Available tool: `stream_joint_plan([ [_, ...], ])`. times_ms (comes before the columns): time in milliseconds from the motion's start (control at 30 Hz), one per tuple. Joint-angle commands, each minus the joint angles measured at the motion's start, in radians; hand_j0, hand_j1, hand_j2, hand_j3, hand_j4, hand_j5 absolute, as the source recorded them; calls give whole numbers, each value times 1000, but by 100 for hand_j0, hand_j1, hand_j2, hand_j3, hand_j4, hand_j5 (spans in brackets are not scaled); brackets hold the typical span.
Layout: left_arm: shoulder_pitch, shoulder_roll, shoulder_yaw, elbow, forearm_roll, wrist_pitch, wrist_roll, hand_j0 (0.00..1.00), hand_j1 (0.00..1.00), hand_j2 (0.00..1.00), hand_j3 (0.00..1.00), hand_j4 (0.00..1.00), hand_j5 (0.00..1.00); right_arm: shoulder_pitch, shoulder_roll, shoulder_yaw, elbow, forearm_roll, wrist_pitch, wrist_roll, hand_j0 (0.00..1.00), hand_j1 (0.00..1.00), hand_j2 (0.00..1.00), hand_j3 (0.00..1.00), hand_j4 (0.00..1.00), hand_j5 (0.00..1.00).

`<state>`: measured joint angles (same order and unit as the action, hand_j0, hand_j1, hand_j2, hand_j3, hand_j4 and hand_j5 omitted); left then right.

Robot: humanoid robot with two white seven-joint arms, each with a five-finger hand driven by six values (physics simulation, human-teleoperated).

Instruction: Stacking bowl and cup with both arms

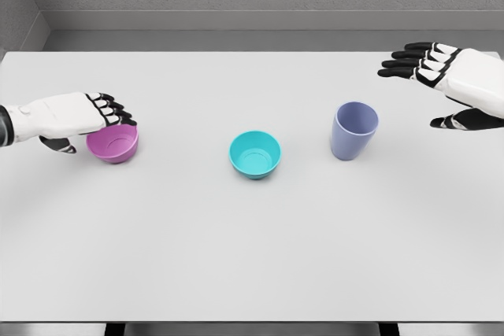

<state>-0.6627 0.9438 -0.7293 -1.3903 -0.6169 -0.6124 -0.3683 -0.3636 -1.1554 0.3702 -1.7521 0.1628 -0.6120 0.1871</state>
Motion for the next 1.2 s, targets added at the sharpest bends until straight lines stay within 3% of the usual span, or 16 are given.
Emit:
stream_joint_plan([
  [0, 0, -3, -1, -1, 6, 2, 0, 100, 100, 100, 100, 100, 100, 0, 0, -1, 3, -6, 1, 0, 100, 100, 100, 100, 100, 100],
  [267, -2, -23, -1, -3, 6, 2, 3, 100, 100, 100, 100, 100, 100, -31, 0, -1, 6, -6, 1, 0, 100, 100, 100, 100, 100, 100],
  [1167, -9, -45, -35, 2, -38, 2, -9, 100, 100, 100, 100, 100, 100, -32, 0, -11, 0, -6, 1, 0, 100, 100, 100, 100, 100, 100],
])
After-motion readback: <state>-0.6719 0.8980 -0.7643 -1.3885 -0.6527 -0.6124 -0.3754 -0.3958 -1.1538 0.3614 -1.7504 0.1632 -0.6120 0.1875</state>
